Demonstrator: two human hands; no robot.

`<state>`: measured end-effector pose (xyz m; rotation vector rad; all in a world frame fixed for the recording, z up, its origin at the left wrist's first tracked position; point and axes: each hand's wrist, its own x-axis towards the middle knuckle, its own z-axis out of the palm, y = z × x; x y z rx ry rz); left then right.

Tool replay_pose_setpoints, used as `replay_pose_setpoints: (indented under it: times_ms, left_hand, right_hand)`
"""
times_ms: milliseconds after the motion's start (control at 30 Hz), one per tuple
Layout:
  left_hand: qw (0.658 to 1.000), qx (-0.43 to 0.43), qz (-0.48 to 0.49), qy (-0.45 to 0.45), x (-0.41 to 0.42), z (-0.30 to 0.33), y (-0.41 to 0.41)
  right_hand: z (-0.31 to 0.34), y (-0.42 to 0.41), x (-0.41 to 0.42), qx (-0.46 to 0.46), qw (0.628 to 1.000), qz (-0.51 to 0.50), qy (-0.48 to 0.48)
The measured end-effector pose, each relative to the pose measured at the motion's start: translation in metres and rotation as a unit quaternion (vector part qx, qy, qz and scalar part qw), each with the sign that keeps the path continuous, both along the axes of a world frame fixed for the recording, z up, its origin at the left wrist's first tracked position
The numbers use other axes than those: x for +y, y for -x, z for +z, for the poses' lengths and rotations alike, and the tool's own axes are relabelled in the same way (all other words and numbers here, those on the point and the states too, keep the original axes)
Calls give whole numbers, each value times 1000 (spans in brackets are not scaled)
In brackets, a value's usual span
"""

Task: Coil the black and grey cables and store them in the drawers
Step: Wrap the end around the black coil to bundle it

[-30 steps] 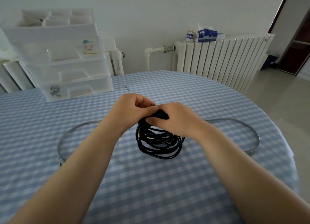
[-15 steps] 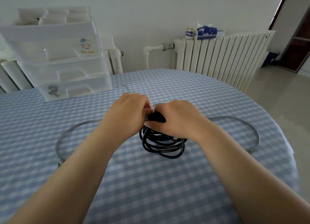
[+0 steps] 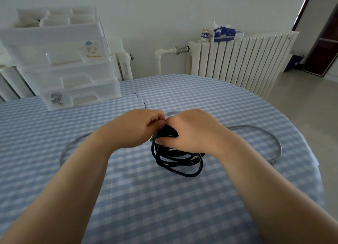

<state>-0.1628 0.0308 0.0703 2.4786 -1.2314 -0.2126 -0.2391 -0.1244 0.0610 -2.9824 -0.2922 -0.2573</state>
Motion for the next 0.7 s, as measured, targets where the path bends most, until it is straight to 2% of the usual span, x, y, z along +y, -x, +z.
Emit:
replay_pose_setpoints:
  times_ms: [133, 233, 400, 500, 600, 700]
  left_hand:
    - [998, 10, -44, 49, 0, -2, -3]
    - [988, 61, -78, 118, -3, -4, -3]
    - [961, 154, -143, 182, -14, -19, 2]
    - [945, 180, -146, 231, -14, -16, 3]
    - [939, 169, -130, 268, -15, -14, 2]
    - [921, 170, -144, 320, -11, -8, 3]
  right_hand:
    - [9, 5, -2, 49, 998, -5, -36]
    - [17, 8, -13, 119, 985, -2, -125]
    - [20, 8, -34, 234, 946, 51, -220]
    - [16, 4, -41, 260, 894, 92, -353]
    - [5, -6, -38, 257, 840, 114, -464]
    - [-3, -12, -41, 260, 762, 154, -573]
